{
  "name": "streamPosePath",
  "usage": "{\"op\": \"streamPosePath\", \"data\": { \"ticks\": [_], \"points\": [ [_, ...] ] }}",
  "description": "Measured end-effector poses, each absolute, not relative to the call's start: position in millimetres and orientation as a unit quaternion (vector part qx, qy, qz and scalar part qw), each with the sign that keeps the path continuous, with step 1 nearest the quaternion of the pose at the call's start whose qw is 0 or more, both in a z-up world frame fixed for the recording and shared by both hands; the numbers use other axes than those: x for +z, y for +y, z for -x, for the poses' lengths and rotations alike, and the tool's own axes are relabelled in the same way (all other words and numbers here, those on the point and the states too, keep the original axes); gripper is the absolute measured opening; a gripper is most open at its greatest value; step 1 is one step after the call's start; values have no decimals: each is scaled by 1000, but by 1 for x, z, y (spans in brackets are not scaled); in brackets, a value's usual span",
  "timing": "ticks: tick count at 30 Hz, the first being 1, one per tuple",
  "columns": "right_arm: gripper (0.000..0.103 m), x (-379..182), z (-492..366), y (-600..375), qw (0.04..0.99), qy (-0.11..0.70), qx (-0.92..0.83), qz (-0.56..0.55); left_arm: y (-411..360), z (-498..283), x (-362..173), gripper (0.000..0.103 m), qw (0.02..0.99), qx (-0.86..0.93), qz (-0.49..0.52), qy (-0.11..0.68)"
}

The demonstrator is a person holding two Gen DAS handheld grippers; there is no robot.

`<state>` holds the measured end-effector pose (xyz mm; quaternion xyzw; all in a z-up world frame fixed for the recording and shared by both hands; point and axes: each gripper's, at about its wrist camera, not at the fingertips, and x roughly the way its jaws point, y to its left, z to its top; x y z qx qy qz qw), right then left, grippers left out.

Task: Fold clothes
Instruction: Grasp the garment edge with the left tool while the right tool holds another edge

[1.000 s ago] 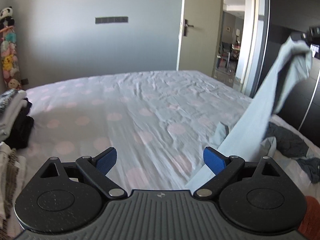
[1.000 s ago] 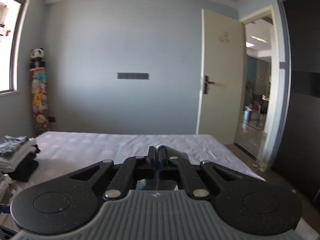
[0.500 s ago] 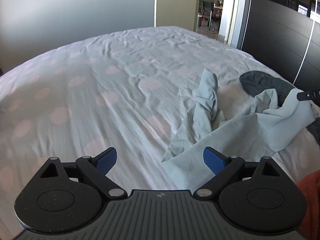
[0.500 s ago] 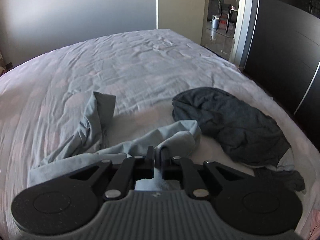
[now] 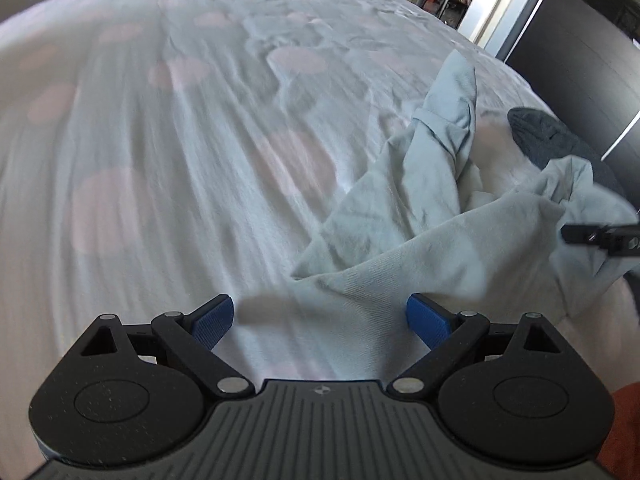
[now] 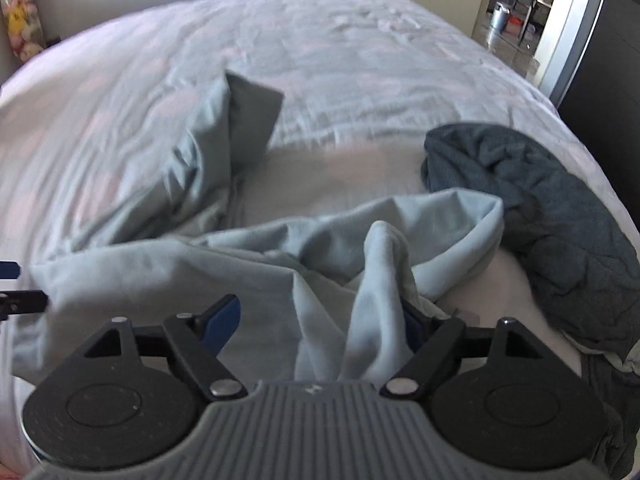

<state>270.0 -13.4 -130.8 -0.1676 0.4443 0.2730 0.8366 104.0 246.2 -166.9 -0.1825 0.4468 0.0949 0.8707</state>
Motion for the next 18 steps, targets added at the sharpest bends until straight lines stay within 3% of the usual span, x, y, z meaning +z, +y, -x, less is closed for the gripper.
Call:
{"op": "streamPosePath", "data": {
  "ticks": [2, 3, 4, 5, 6, 7, 10, 18],
  "points": [
    [82, -141, -273, -11, 832, 455, 268, 168, 243, -105, -171, 94, 874, 92, 194, 435],
    [76, -145, -273, -10, 831, 457, 268, 169, 241, -106, -172, 79, 877, 90, 197, 429],
    [61, -147, -272, -9, 829, 458, 269, 174, 237, -106, -171, 56, 882, 83, 191, 422],
    [52, -149, -270, -7, 827, 458, 269, 183, 234, -106, -169, 49, 886, 78, 189, 416],
    [31, -150, -269, -5, 826, 458, 269, 190, 231, -106, -167, 39, 889, 81, 185, 411],
    [20, -150, -267, -4, 825, 459, 268, 193, 229, -105, -164, 26, 892, 84, 181, 406],
    [10, -140, -262, -1, 832, 454, 260, 186, 233, -93, -147, 15, 900, 94, 183, 384],
    [8, -58, -204, 35, 856, 356, 323, 190, 255, -40, -84, 12, 923, 138, 198, 301]
  ]
}}
